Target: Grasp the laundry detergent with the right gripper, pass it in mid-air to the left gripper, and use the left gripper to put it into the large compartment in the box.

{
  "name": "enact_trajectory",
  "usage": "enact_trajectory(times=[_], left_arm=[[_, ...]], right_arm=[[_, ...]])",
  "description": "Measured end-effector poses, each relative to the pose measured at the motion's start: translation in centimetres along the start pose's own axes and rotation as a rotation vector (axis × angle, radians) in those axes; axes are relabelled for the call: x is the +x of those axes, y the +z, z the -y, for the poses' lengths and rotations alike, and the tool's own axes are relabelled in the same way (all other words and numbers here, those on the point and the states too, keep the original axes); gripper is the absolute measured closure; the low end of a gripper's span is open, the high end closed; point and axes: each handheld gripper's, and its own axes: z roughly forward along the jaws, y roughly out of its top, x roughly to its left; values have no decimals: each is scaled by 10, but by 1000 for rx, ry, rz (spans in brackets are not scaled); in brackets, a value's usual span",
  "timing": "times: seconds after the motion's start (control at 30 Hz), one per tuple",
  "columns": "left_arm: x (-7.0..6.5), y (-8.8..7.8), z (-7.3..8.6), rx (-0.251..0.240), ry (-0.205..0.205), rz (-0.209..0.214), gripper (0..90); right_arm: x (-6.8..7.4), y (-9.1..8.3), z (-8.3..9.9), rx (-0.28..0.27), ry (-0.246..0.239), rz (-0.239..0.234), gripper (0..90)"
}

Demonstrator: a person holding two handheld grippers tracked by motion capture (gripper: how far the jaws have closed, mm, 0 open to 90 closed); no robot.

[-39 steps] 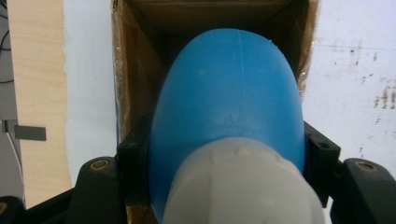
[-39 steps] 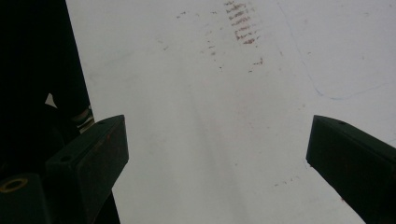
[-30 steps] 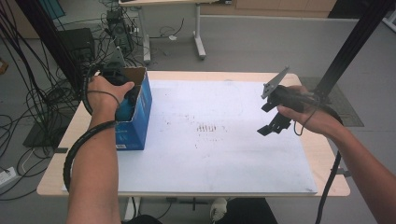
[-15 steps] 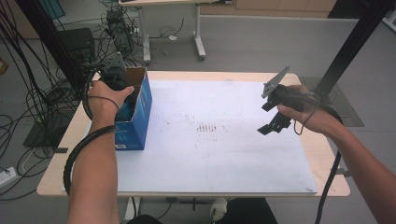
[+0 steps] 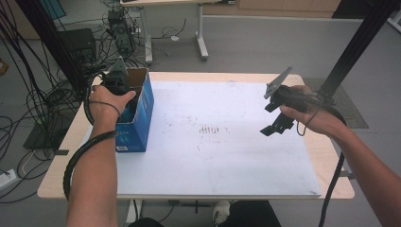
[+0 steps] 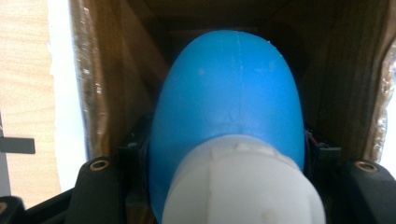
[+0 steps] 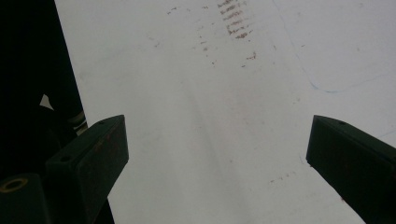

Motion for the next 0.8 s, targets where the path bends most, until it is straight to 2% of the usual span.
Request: enact_trajectory(times=[0.8], left_arm=[[-1, 1, 1, -3, -13, -1, 362]], right_arm=[[-1, -2, -1, 0, 0, 11, 58]])
